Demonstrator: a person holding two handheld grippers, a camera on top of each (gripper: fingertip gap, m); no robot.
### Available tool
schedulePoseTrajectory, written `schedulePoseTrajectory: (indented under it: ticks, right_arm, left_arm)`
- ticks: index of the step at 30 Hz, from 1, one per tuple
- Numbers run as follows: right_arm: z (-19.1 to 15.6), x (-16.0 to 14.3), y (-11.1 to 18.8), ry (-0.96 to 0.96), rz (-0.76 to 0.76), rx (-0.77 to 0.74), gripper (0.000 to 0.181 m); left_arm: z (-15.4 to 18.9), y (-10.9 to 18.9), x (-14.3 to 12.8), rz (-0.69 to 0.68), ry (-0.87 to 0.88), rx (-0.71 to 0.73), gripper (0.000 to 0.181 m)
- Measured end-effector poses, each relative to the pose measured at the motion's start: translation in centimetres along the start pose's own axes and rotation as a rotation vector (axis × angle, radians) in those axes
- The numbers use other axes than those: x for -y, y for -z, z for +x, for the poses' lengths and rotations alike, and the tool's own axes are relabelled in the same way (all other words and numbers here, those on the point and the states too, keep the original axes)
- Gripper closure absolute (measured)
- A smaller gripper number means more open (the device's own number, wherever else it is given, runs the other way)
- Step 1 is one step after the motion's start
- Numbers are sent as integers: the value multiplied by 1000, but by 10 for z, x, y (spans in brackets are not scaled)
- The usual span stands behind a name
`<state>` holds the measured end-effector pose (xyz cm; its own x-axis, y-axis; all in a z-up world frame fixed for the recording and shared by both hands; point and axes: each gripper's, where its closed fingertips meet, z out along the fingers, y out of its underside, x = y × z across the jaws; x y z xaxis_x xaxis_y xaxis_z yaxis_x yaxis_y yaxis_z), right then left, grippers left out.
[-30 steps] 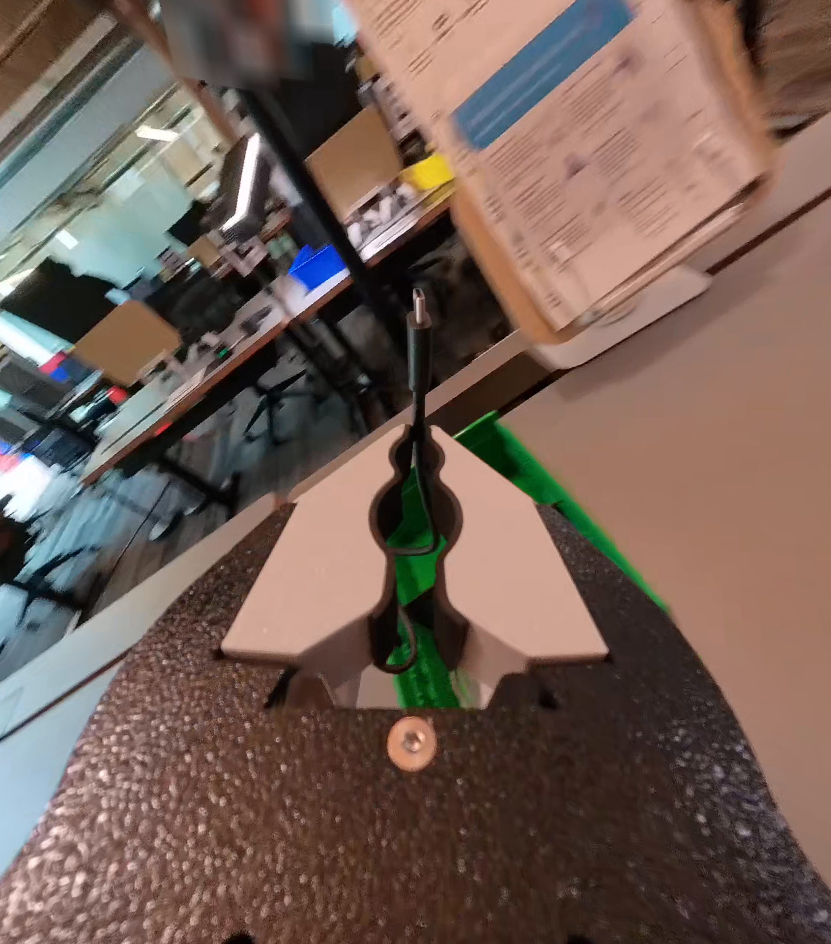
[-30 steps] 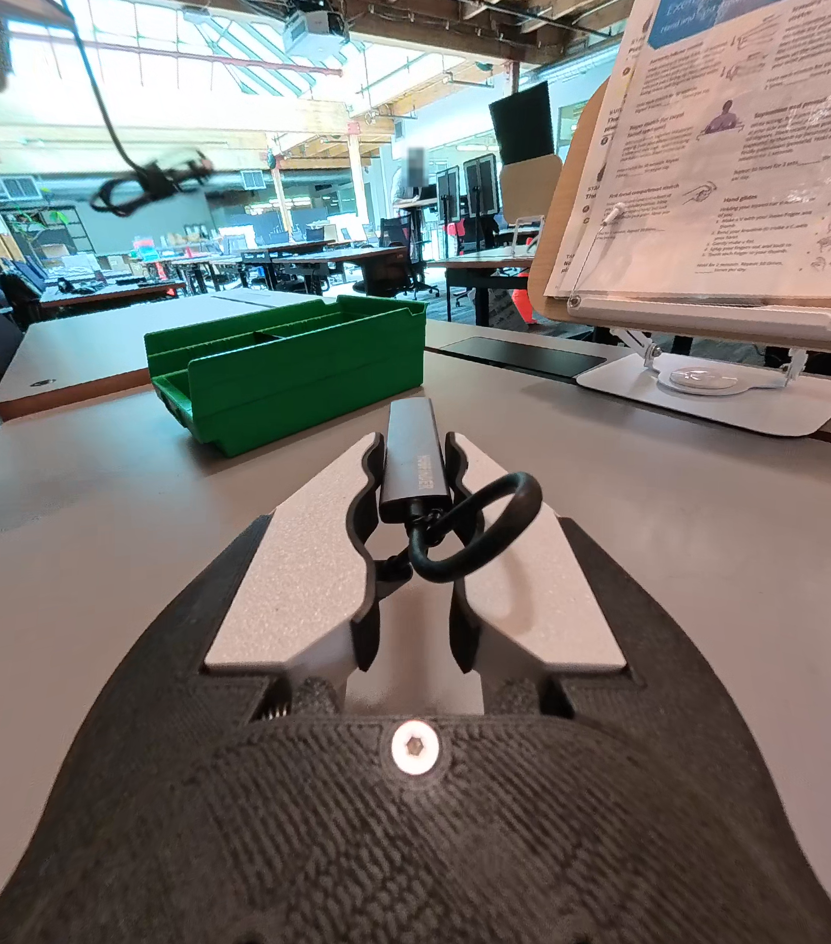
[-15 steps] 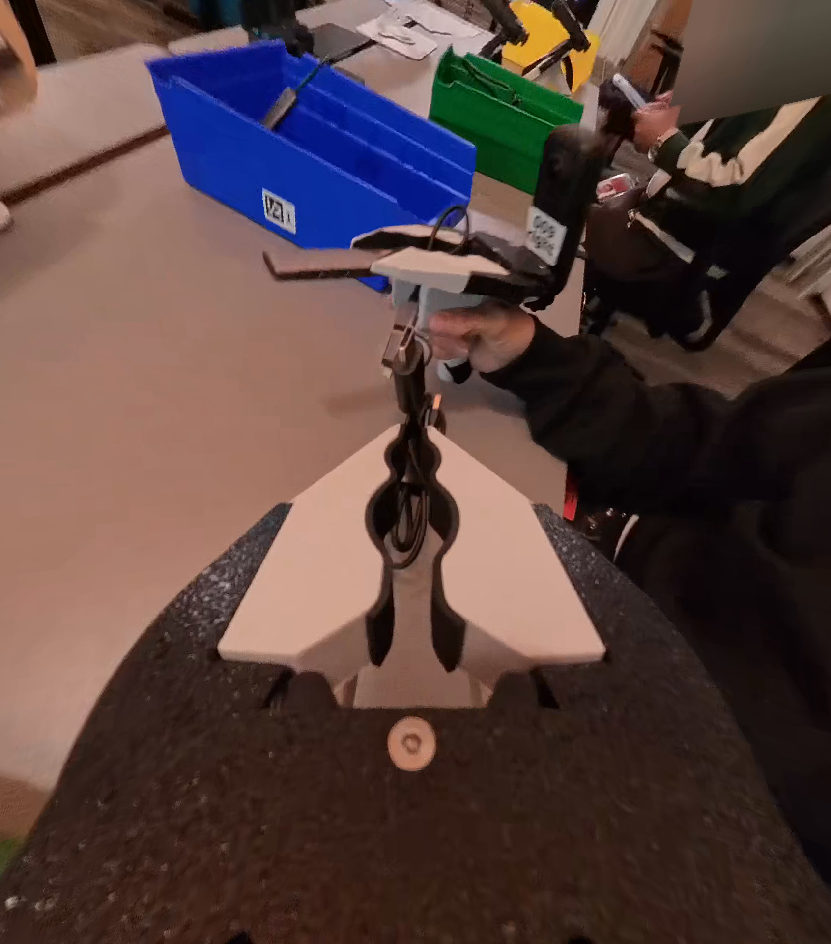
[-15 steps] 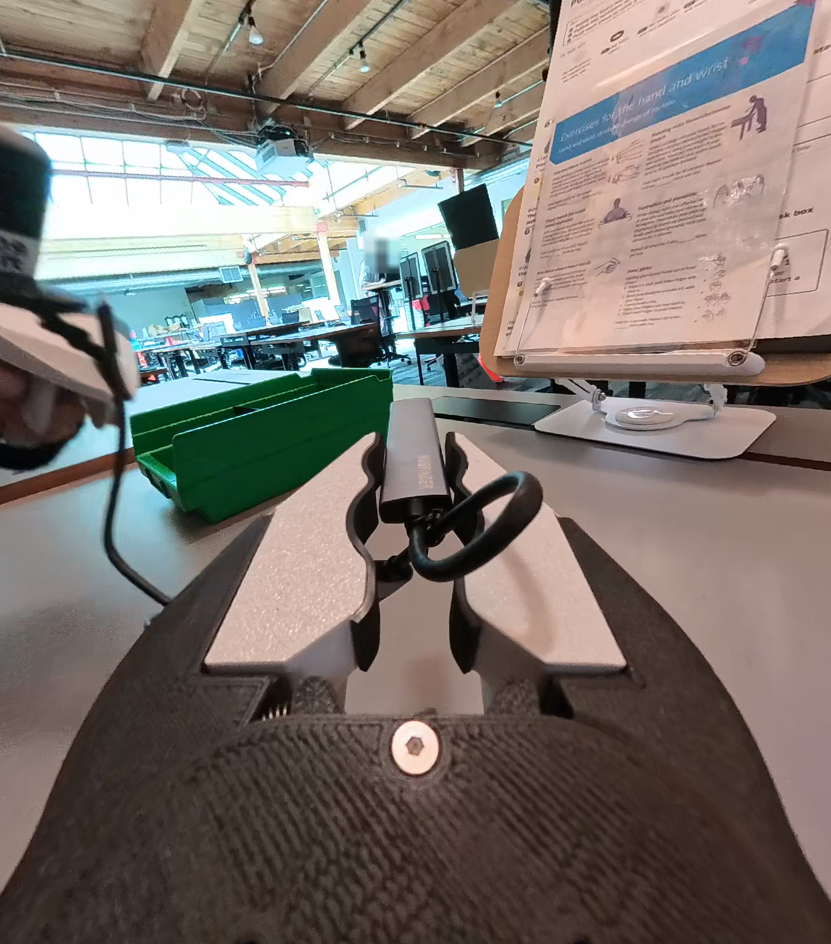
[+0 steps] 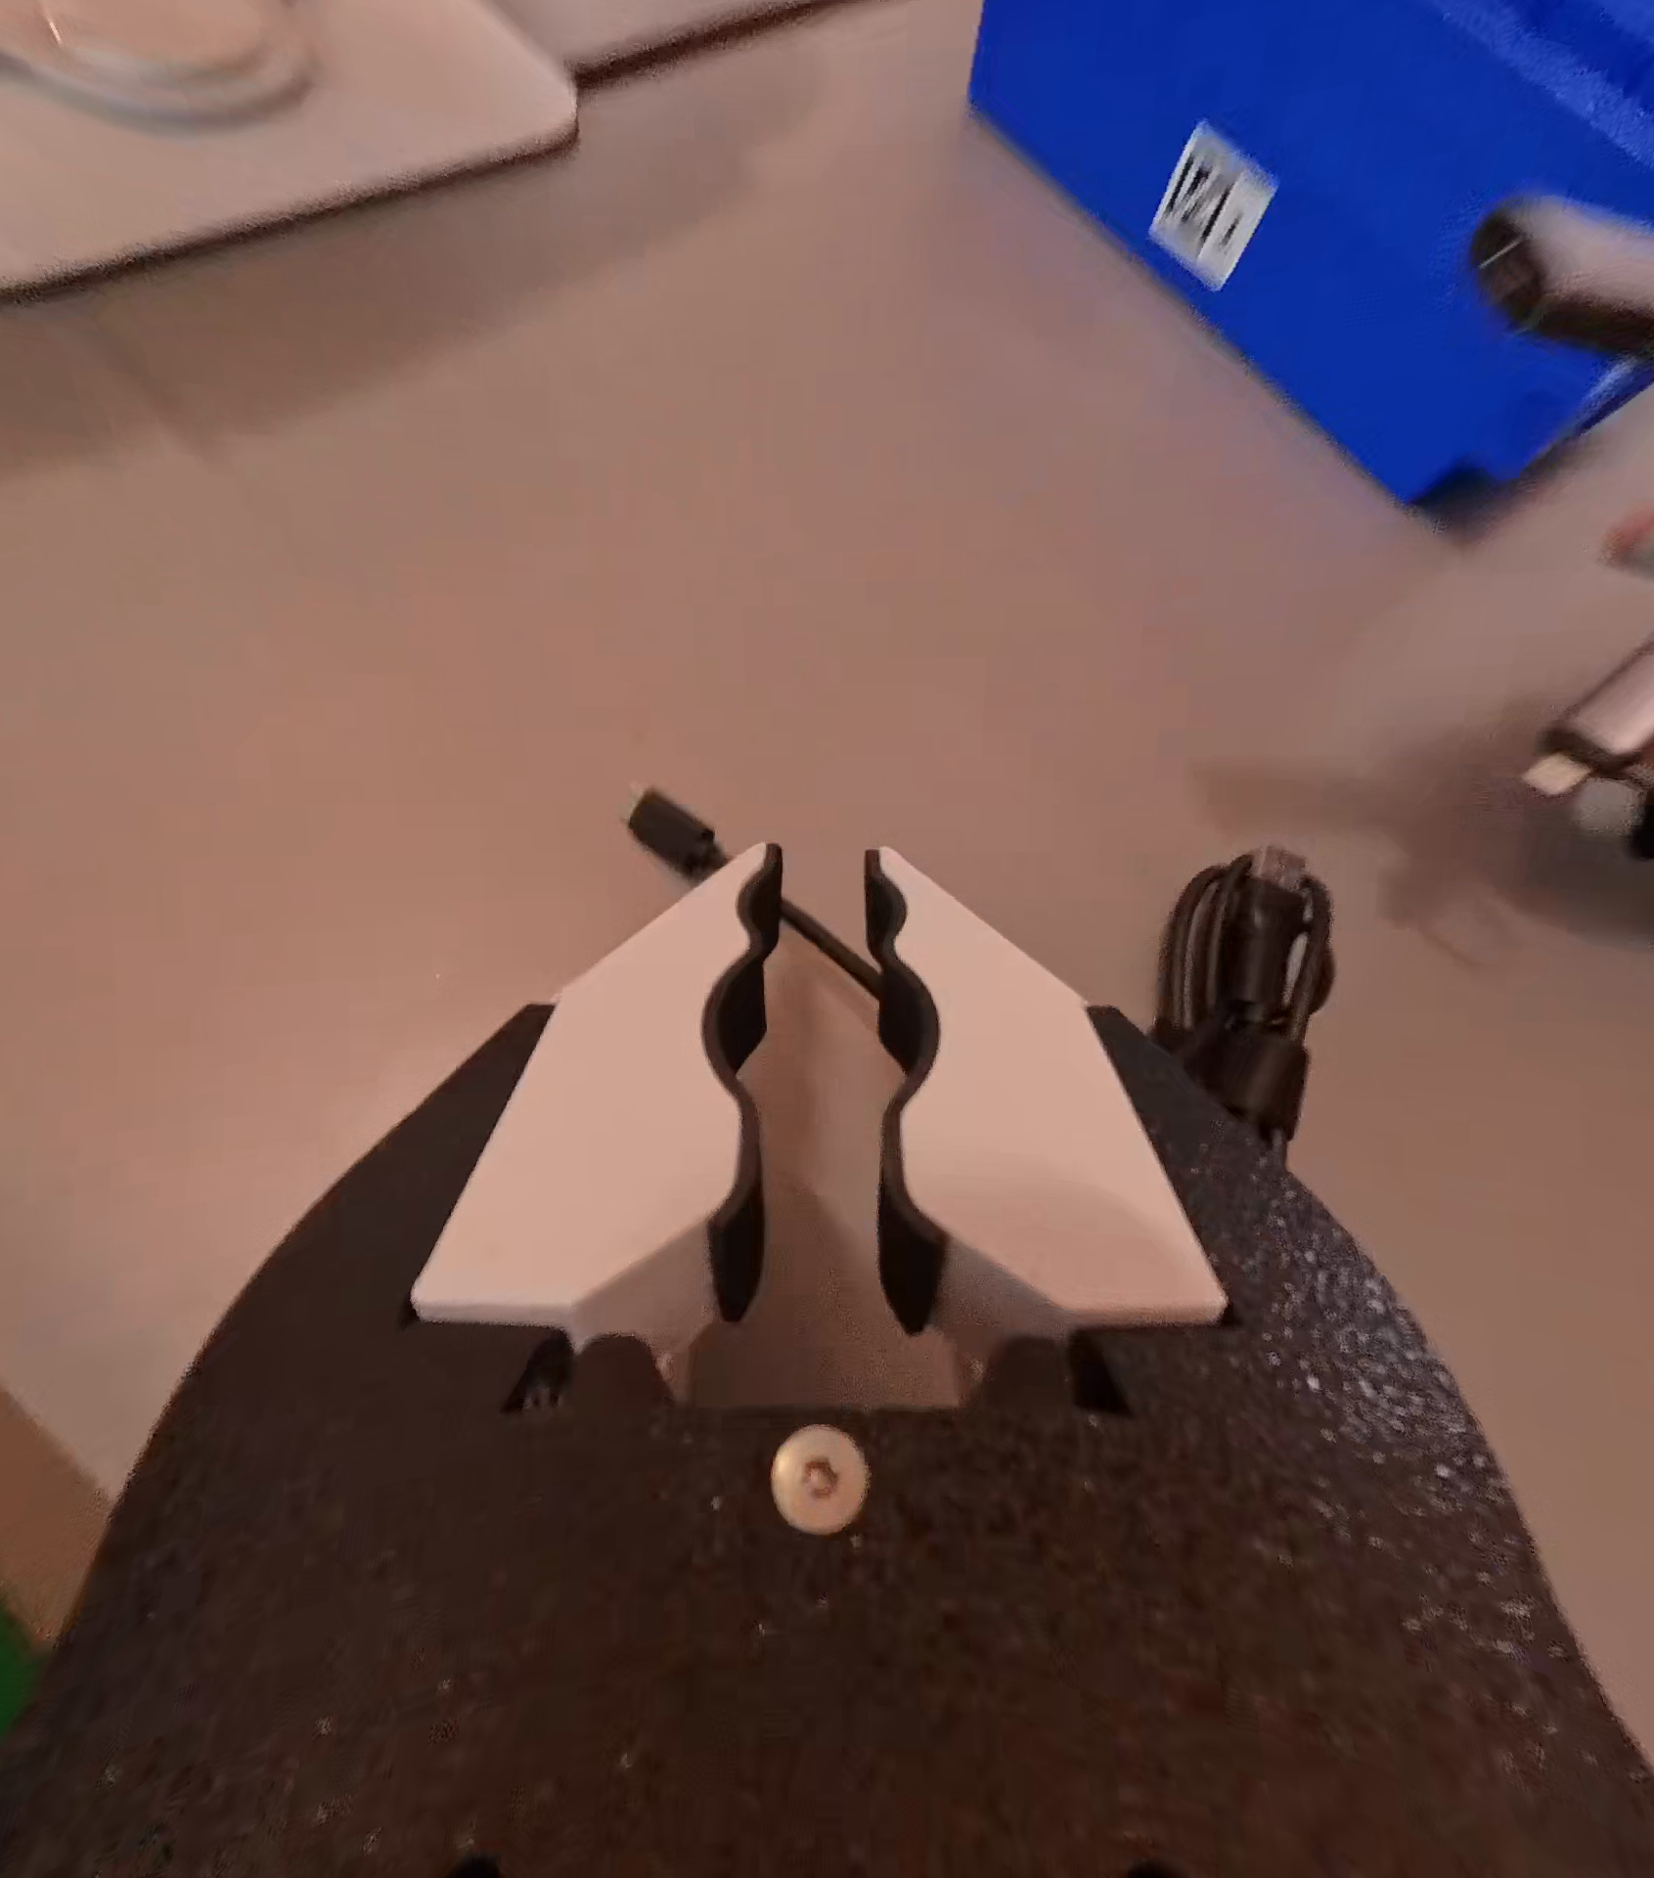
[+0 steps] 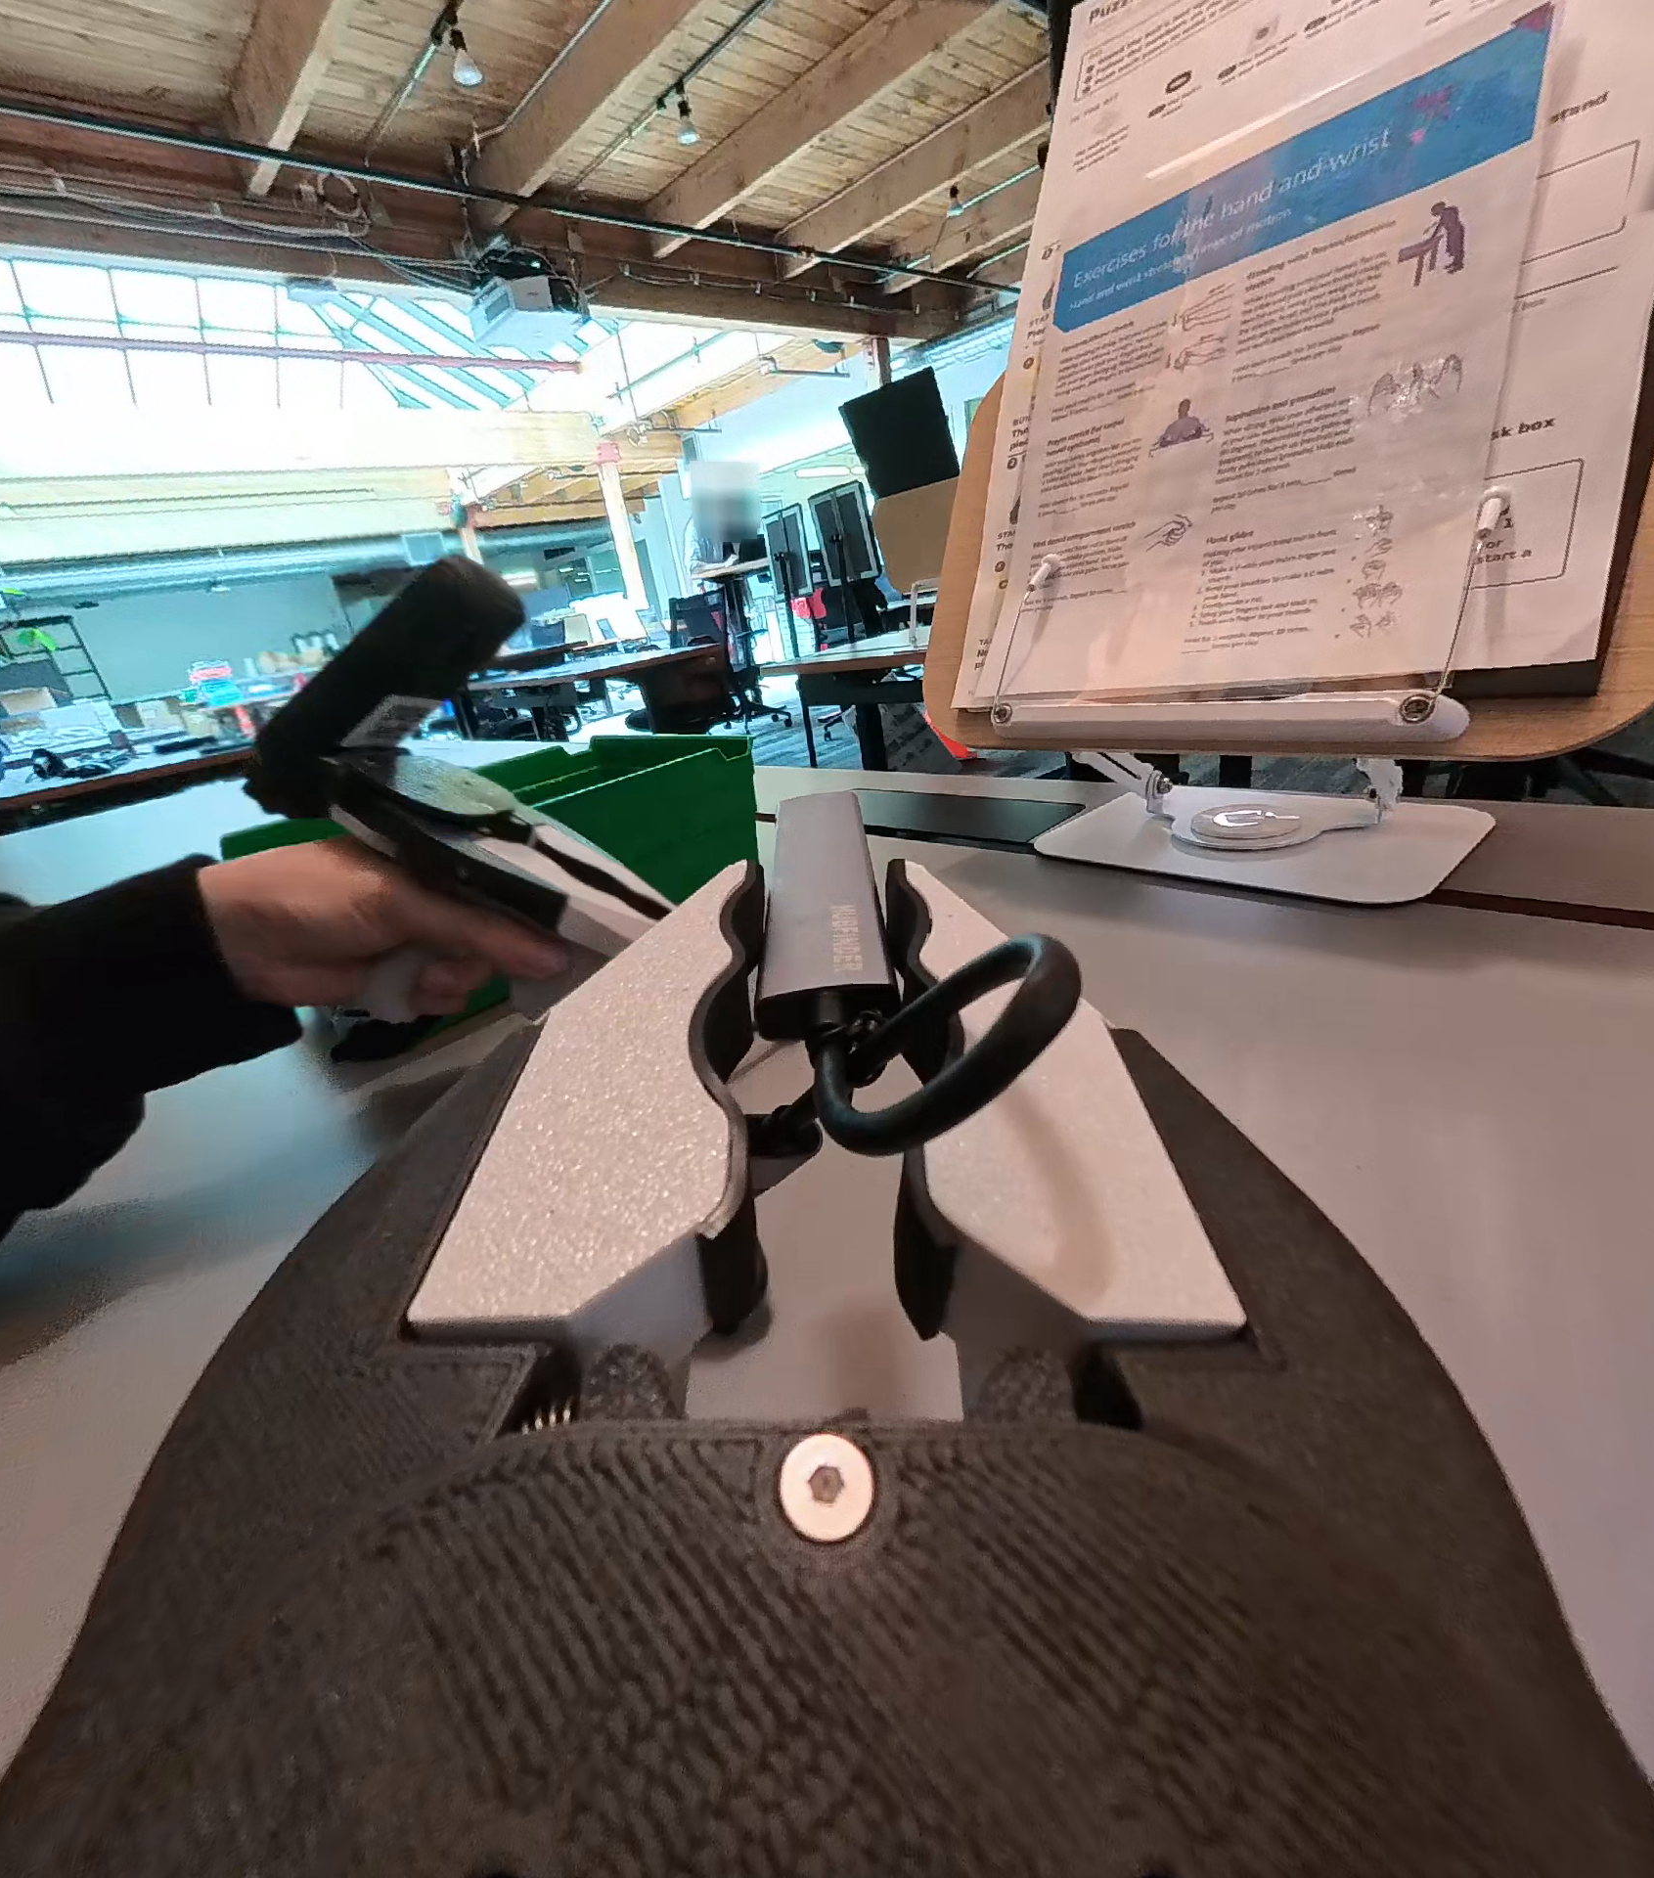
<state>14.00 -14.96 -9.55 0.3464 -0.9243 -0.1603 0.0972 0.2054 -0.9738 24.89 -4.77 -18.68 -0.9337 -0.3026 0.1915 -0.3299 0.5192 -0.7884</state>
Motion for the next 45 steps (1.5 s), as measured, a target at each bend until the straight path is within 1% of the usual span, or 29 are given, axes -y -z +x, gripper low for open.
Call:
schedulePoseTrajectory:
  ticks: [1,4,6,8,12,14,15,18,20,22,25,27,31,34,37,38,39,41,43,45]
  right_arm:
    - [0,0,0,0,2,-2,160]
    - [2,1,1,-6,4,-5,159]
    - [2,1,1,-10,3,-4,159]
    - [0,0,0,-2,-4,2,158]
    - [-4,-2,-2,20,-20,13,159]
    - [-5,-2,-2,29,-24,13,159]
    - [-5,-2,-2,29,-25,12,159]
    - [-4,-1,-1,28,-19,11,159]
    - [-3,0,0,25,-16,10,159]
    - [-3,0,0,20,-13,10,159]
    - [-2,1,1,24,-10,2,159]
    - [0,2,1,21,-11,-8,159]
    - [4,2,3,12,-8,-31,158]
    - [8,3,4,25,-4,-57,159]
    - [11,3,5,46,-7,-82,159]
    - [12,3,5,47,-7,-89,159]
    - [12,3,5,48,-8,-93,158]
    - [14,2,6,43,-10,-96,158]
    - [14,0,5,39,-15,-97,158]
    - [15,0,5,33,-18,-97,158]
  left_arm:
    - [-5,-5,-7,-58,8,20,167]
    - [-19,-9,-20,-171,60,111,155]
    - [-22,-9,-24,-211,83,151,150]
    - [-17,-12,-25,-232,92,150,145]
    - [-17,-25,-32,-330,145,120,136]
    - [-26,-31,-26,-334,173,138,141]
    - [-27,-34,-24,-342,190,134,148]
    - [-19,-39,-24,-392,205,71,165]
    - [-8,-39,-26,-433,155,6,168]
    - [5,-38,-21,-417,54,-72,176]
    - [21,-34,-3,-309,-171,-136,178]
    - [31,-30,7,-262,-262,-156,179]
    - [45,-20,22,-194,-330,-159,179]
    - [54,-10,32,-160,-351,-110,179]
    - [75,-2,44,-84,-455,-96,179]
    - [78,-2,40,-105,-488,-81,179]
    - [78,-3,31,-163,-500,-77,179]
    - [76,-10,12,-268,-450,-100,179]
    - [78,-19,0,-312,-335,-189,178]
    - [85,-25,-3,-320,-228,-329,177]
